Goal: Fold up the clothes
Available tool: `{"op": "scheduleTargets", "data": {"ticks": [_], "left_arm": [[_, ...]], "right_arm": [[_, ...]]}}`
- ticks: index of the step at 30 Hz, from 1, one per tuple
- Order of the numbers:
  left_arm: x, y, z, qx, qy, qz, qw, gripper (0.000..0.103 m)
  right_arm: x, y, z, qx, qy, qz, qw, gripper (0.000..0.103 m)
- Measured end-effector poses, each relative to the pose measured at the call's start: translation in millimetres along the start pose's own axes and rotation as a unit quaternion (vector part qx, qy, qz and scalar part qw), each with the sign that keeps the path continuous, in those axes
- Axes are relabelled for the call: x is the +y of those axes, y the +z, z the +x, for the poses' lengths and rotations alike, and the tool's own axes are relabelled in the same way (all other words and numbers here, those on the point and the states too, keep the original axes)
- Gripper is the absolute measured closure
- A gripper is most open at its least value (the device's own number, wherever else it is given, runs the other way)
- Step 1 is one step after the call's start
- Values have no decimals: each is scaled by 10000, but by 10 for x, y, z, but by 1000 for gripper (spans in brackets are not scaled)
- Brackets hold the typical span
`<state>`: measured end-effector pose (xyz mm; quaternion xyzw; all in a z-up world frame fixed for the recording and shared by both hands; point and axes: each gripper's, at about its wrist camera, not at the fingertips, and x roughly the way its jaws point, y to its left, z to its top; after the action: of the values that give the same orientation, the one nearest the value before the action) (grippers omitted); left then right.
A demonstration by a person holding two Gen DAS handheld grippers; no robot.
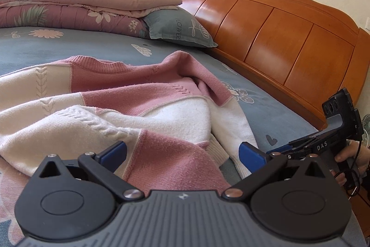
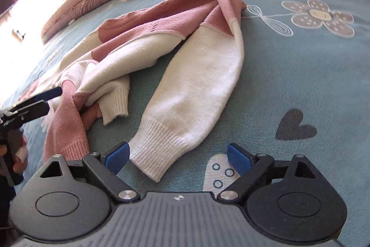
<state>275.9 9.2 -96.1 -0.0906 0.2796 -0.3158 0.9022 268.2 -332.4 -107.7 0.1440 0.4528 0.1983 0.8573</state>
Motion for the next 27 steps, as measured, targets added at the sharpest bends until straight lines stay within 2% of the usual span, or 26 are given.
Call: {"op": "scheduleTargets", "data": {"ticks": [1,6,11,15,18,20,24,27], "left_arm": [[-3,-5,3,10,-7,-9,10000,1],[-6,-12,7,17,-34,-21,10000,1],[27,-11,4,18,-69,-149,9999,1],[44,-1,-16,-27,-104,-218,9997,1],[75,5,-15,-41,-179,-374,9991,1],[98,3,-6,-28,-215,-484,9986,1],[121,-4,0,-18,-225,-610,9979,1],[119,4,-8,-28,-243,-614,9978,1]], "right_arm": [[-52,-4,9,-127,168,189,9996,0],[-293,194,169,-742,792,1097,9880,0],[-511,333,331,-1189,1281,1815,9677,0],[-435,154,254,-1229,1355,2079,9609,0],[-321,-1,238,-1212,1388,1932,9637,0],[-304,46,288,-1210,1337,1830,9664,0],[-362,284,421,-1239,1402,1902,9638,0],[-365,262,425,-1072,1516,2080,9604,0]]}}
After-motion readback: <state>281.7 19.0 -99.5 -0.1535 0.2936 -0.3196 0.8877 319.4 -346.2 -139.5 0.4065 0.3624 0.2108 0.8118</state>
